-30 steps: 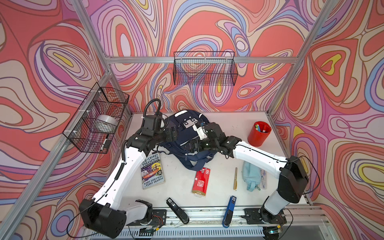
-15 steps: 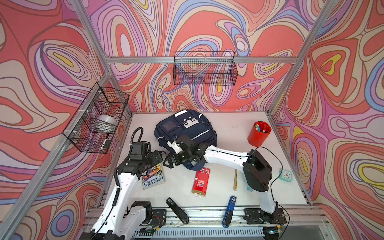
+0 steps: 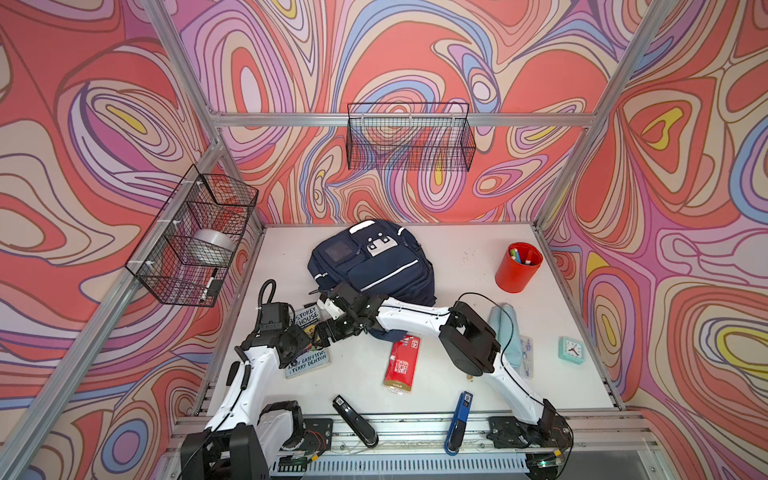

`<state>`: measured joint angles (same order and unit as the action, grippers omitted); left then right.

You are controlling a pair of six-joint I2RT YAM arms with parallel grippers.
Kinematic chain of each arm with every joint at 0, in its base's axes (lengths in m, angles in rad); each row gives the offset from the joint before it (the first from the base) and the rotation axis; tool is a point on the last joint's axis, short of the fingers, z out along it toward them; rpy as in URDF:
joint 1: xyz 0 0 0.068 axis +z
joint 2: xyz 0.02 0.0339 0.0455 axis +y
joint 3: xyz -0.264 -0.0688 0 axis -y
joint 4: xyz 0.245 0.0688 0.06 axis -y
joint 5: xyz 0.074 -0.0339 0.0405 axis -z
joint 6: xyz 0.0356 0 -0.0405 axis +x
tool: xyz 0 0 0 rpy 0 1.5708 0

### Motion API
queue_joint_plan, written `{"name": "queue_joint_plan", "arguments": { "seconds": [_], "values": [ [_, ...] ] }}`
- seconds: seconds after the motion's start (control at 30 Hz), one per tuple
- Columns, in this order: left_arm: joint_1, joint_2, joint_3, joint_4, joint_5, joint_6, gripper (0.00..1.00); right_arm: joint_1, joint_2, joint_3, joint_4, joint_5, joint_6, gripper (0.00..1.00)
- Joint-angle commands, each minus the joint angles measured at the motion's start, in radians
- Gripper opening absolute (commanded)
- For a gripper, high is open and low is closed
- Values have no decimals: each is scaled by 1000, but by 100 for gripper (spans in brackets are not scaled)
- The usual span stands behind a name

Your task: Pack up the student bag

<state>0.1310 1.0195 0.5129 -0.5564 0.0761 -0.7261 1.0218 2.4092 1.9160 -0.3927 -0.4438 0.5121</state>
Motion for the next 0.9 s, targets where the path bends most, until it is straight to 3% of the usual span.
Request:
{"name": "queue_joint_plan", "arguments": {
  "seconds": [0.0,0.13,0.17,0.27,0.3,0.4,0.5,0.7,0.87],
  "values": [
    [5,25,-45,101,66,-65,51,9,66,13,-6,-41,40,89],
    [5,42,-76,142,45,-74,35,9,95,31,12,-71,61,75],
    [5,41,-87,158,44,-76,32,9,100,23,37,-85,71,67],
    [5,58,-88,178,66,-75,30,9,110,11,97,-122,97,48],
    [5,60,-89,188,81,-77,29,9,111,11,109,-122,100,46],
    [5,59,-86,202,112,-80,26,10,117,32,118,-117,98,19],
    [5,36,-53,167,98,-58,26,9,126,68,117,-129,83,0],
    [5,-16,24,93,69,-12,29,8,57,65,95,-40,30,0],
    [9,-10,25,88,52,-10,45,-27,-53,0,-57,62,-29,0]
  ]
}}
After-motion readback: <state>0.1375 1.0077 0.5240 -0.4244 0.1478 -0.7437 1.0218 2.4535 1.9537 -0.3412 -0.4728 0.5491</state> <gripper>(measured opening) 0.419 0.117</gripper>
